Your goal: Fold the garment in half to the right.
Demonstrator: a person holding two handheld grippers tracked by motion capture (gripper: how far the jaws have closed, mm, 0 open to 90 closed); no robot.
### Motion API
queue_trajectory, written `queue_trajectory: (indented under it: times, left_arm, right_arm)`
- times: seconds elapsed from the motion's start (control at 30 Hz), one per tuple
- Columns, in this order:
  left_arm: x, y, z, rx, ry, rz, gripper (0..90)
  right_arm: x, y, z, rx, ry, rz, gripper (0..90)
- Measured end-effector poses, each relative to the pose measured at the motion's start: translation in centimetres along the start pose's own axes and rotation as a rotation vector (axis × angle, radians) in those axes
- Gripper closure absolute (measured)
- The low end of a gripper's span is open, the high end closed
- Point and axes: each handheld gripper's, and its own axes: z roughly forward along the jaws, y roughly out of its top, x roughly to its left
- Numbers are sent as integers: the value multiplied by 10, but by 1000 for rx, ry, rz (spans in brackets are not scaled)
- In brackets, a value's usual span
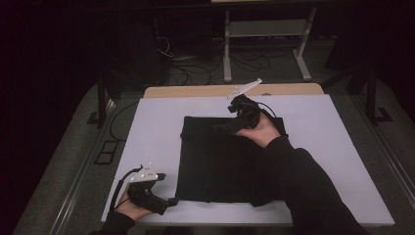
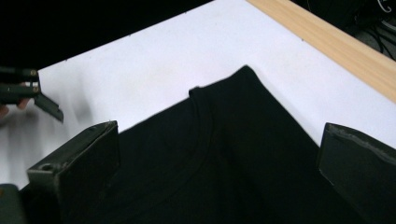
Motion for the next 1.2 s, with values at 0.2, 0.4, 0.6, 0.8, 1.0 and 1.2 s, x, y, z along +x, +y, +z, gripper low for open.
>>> queue_trajectory:
  times: [0.2,0.4,0.6,0.8,1.0,1.2]
  left_arm:
    - [0,-1,2,12,-9,11,0]
    - [-1,-1,8,37,-22,26,0]
    - [-3,-1,9,25,-23,35,0]
    - [-3,-2,14,42,-24,49,0]
    - [-6,-2,19,65,-24,75,0]
    - [-4,-2,23,91,-48,81,0]
  right_arm:
    - [0,15,13,5,8,-9,0]
    - [0,24,30,14,13,0,0]
    - [-2,29,48,37,12,7,0]
    - [-5,37,64,40,12,18,0]
    - [-6,41,82,52,12,15,0]
    - [-10,40,102,59,17,32,0]
